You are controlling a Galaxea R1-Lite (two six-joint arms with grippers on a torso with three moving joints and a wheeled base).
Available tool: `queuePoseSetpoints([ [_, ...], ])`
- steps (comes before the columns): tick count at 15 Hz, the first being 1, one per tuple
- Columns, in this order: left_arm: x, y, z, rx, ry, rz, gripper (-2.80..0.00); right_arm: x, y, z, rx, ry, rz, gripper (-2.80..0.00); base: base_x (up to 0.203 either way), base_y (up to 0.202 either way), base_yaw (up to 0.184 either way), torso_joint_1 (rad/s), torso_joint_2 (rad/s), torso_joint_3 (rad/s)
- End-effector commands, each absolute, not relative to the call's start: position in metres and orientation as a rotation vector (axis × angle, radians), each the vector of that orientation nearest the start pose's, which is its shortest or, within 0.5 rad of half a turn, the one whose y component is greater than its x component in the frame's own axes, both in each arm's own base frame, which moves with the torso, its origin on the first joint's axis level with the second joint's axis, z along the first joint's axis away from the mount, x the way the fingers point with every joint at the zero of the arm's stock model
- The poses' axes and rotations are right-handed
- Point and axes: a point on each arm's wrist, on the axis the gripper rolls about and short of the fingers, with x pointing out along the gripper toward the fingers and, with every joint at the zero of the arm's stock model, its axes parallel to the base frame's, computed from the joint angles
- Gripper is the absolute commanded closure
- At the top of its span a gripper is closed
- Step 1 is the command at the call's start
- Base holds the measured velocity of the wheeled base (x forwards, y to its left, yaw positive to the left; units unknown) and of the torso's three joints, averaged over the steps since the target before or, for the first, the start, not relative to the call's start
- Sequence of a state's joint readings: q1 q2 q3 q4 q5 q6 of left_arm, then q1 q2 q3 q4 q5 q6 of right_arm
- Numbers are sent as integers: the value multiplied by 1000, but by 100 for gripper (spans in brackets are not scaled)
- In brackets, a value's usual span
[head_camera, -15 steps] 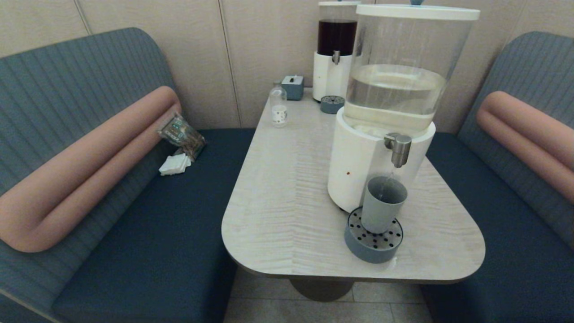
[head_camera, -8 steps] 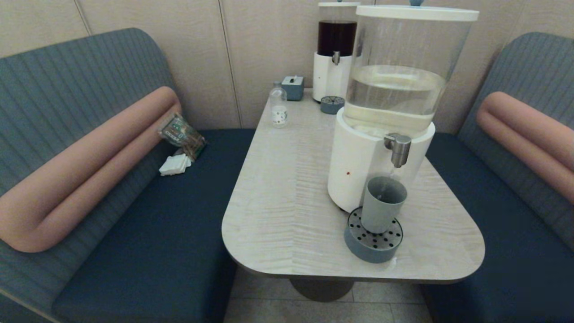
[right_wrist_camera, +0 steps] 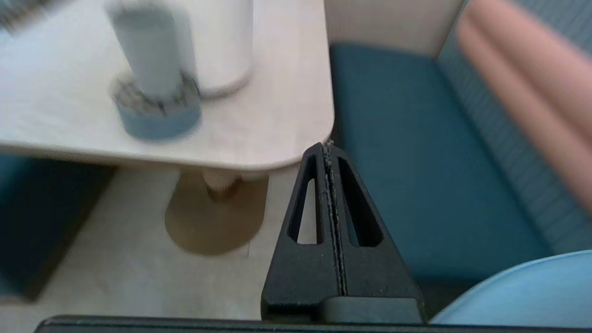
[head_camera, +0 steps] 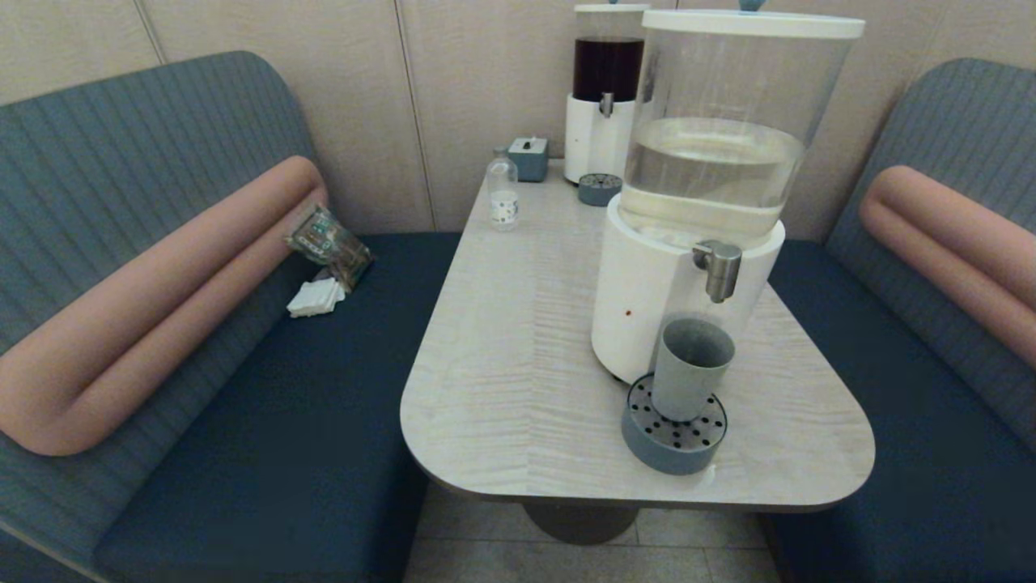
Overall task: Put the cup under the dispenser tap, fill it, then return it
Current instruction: Turn off the faucet
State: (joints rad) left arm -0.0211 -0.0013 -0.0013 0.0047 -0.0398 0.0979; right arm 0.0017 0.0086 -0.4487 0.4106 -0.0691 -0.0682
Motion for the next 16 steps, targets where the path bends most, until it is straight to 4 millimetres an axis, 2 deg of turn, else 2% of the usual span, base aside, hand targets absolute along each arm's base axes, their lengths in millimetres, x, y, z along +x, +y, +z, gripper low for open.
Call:
queuePoseSetpoints([
  [1,-23,0,75,98,-3,-61,0,-41,-2,116,-90,-83,-74,0,0,0,0,0,0,0],
  [3,-23,0,75,98,-3,-61,0,-25,-2,93,-129,-139,-78,0,0,0,0,0,0,0],
  [5,-23,0,75,98,-3,-61,0,-23,-1,84,-122,-83,-47,0,0,0,0,0,0,0],
  [9,-23,0,75,98,-3,-61,0,-23,0,75,-63,22,-7,0,0,0,0,0,0,0],
  [16,-23,0,75,98,-3,-61,0,-23,0,76,-11,-6,-15,0,0,0,0,0,0,0],
])
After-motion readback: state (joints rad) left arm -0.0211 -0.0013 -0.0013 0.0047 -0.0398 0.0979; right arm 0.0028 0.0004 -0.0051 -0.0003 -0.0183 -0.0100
